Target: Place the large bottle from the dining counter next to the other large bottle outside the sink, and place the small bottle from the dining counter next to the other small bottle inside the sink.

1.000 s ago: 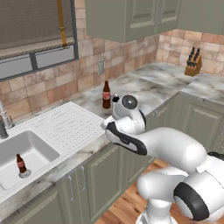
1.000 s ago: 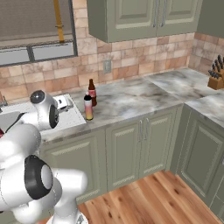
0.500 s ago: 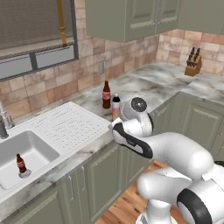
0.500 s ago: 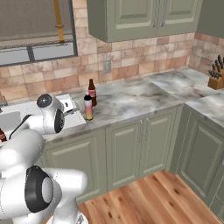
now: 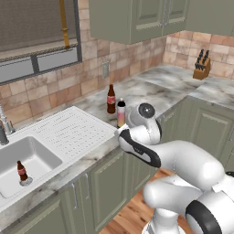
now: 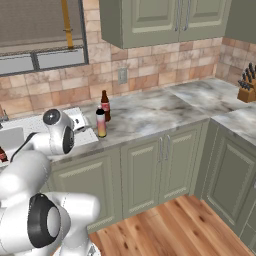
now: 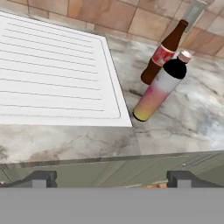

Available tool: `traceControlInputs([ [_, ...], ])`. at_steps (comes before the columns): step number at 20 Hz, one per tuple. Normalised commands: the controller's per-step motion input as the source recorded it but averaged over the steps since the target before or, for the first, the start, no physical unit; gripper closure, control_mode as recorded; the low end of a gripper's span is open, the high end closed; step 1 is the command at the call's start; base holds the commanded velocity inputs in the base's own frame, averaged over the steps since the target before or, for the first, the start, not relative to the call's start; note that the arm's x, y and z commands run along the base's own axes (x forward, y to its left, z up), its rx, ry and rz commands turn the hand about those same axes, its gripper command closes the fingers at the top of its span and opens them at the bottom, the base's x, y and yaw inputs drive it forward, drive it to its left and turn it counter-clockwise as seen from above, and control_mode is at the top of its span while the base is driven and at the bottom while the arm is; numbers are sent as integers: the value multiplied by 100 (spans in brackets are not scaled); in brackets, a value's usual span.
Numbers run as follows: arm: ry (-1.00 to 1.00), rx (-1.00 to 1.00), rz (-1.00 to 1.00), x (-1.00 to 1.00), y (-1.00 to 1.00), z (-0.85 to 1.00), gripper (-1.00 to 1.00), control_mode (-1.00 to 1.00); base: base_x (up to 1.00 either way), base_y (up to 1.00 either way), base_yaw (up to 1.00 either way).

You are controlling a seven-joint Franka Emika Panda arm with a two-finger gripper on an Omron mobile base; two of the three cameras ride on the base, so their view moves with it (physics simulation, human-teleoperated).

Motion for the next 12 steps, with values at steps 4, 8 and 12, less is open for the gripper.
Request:
traceControlInputs([
  [4,0,2,0,0,0,-2,-100,-100,0,0,0],
  [8,0,1,0,0,0,-1,-100,100,-17,7,0],
  [12,0,0,0,0,0,0,-100,100,-33,41,11],
])
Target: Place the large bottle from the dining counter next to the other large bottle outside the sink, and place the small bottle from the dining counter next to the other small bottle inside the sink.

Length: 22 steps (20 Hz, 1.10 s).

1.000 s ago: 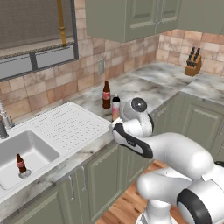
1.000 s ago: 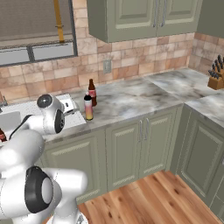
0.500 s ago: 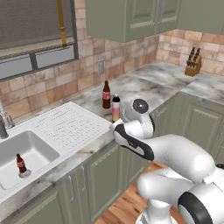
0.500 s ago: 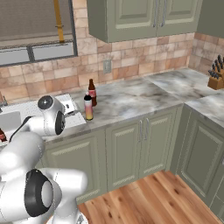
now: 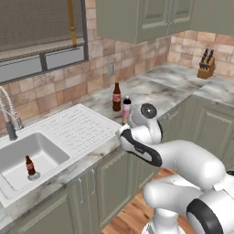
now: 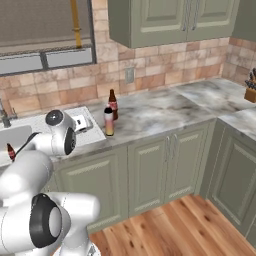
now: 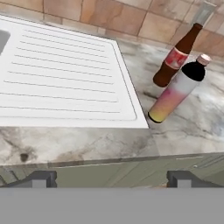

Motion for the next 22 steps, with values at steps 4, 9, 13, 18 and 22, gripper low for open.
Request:
traceControlInputs([
  [4,0,0,0,0,0,0,-100,100,-18,52,25],
  [9,0,0,0,0,0,0,-100,100,-15,32,24],
  [13,0,0,0,0,0,0,-100,100,-9,35,29],
  [18,0,0,0,0,0,0,-100,100,-16,47,34],
  [22,0,0,0,0,0,0,-100,100,-37,55,36],
])
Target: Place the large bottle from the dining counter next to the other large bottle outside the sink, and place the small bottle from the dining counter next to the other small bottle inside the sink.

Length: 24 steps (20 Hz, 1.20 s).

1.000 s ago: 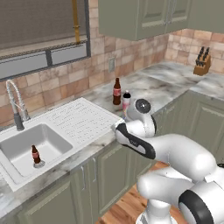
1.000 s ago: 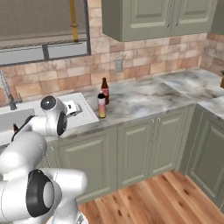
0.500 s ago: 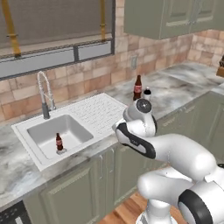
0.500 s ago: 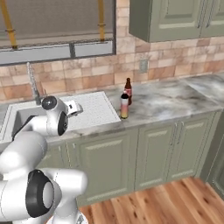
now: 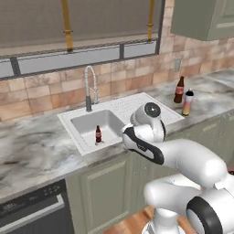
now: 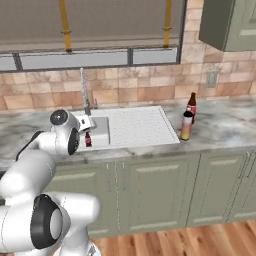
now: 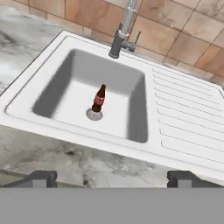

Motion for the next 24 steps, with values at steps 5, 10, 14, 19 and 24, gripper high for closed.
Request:
traceControlInputs([
  [5,0,0,0,0,0,0,-100,100,-40,61,37],
  [10,0,0,0,0,0,0,-100,100,-37,68,39],
  [14,0,0,0,0,0,0,-100,100,-31,70,41],
  [19,0,0,0,0,0,0,-100,100,-27,71,42],
  [24,0,0,0,0,0,0,-100,100,-25,72,43],
])
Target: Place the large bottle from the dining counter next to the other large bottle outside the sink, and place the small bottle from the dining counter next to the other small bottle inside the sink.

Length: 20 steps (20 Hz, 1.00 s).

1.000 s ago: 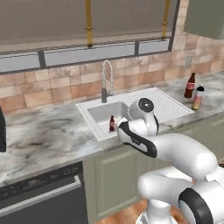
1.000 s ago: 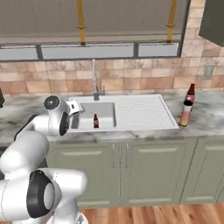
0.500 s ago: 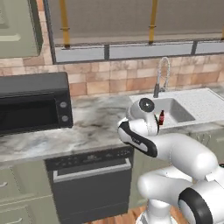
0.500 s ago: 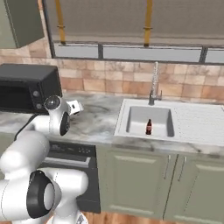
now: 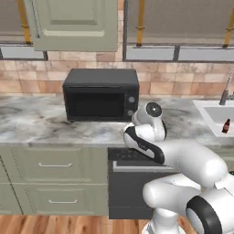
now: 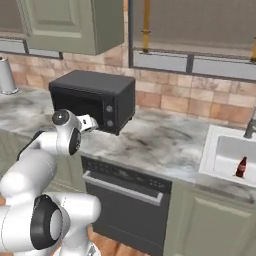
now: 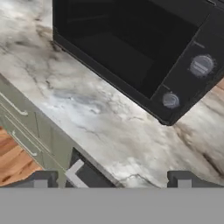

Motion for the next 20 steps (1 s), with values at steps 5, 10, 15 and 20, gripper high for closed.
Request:
traceControlInputs([
  [5,0,0,0,0,0,0,-100,100,-27,74,44],
  [10,0,0,0,0,0,0,-100,100,-15,75,46],
  [15,0,0,0,0,0,0,-100,100,17,81,39],
  [20,0,0,0,0,0,0,-100,100,52,98,30],
])
